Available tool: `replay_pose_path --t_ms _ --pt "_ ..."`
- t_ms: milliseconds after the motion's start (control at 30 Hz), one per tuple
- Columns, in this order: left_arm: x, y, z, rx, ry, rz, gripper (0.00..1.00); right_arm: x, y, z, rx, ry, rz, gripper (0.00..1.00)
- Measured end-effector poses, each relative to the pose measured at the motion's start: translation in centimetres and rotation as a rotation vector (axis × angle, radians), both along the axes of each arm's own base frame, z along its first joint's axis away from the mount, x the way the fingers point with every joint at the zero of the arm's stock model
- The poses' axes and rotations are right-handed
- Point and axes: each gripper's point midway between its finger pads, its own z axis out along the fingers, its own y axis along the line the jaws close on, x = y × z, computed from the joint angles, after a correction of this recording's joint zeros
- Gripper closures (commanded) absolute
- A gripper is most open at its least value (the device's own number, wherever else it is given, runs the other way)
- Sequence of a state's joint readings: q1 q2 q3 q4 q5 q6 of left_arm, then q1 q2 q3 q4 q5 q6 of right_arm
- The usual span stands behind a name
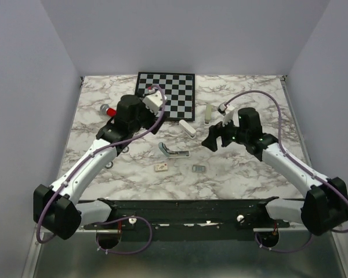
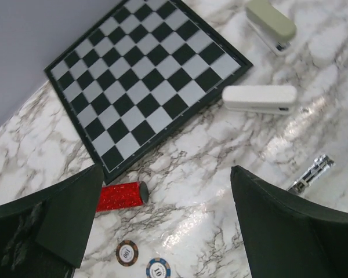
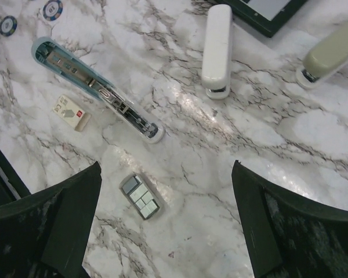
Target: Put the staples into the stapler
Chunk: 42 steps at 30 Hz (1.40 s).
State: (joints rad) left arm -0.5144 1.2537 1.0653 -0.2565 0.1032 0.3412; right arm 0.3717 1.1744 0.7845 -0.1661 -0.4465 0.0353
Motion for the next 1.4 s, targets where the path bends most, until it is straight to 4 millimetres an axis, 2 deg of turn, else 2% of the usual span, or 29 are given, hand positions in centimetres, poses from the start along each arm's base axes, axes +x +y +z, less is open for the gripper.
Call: replay_pose_path --t_ms 133,233,400,533,700,833,967,1000,1033,1167,1267,1400 --pt "1.2 4.3 2.6 -0.157 -0.063 0.233 0.01 0.2 3.4 -1.9 -0.072 0.006 0.147 0.0" --pt "0.7 7.5 3.4 -0.249 -0.134 0.385 0.01 0.2 6.2 -3.3 -0.121 0.009 0.25 0.0" --pt "-0.9 12.5 2.8 -0.307 -0.254 0.617 0.01 0.4 10.5 -5.9 -0.206 0.021 0.374 0.01" --pt "-1.6 14.8 3.2 -0.329 -0.331 0.726 0.01 0.2 12.5 -8.3 -0.271 0.03 0.432 0.06" --pt "-1.9 16.7 4.8 -0.348 -0.414 0.82 0.01 0.0 14.1 -10.7 -0.343 0.034 0.484 0.19" --pt "-2.2 17.5 5.2 -0.346 -0.451 0.854 0.01 0.2 15.2 -12.0 -0.378 0.029 0.511 0.3" --pt "-2.4 17.3 5.4 -0.339 -0.466 0.854 0.01 0.1 15.4 -13.2 -0.405 0.037 0.526 0.55" --pt "-2.4 17.3 5.4 -0.336 -0.468 0.851 0.01 0.0 15.3 -13.4 -0.411 0.04 0.529 0.67" --pt "-2.4 17.2 5.4 -0.335 -0.47 0.849 0.01 -0.2 15.3 -13.6 -0.415 0.045 0.532 0.71" --pt "-2.4 17.0 5.7 -0.335 -0.48 0.84 0.01 0.2 15.3 -13.5 -0.422 0.033 0.526 0.74" --pt "-2.4 16.9 5.7 -0.331 -0.483 0.834 0.01 0.3 15.3 -13.4 -0.427 0.029 0.52 0.87" --pt "-2.5 16.8 5.8 -0.326 -0.485 0.828 0.01 0.4 14.5 -13.3 -0.45 0.028 0.477 0.92"
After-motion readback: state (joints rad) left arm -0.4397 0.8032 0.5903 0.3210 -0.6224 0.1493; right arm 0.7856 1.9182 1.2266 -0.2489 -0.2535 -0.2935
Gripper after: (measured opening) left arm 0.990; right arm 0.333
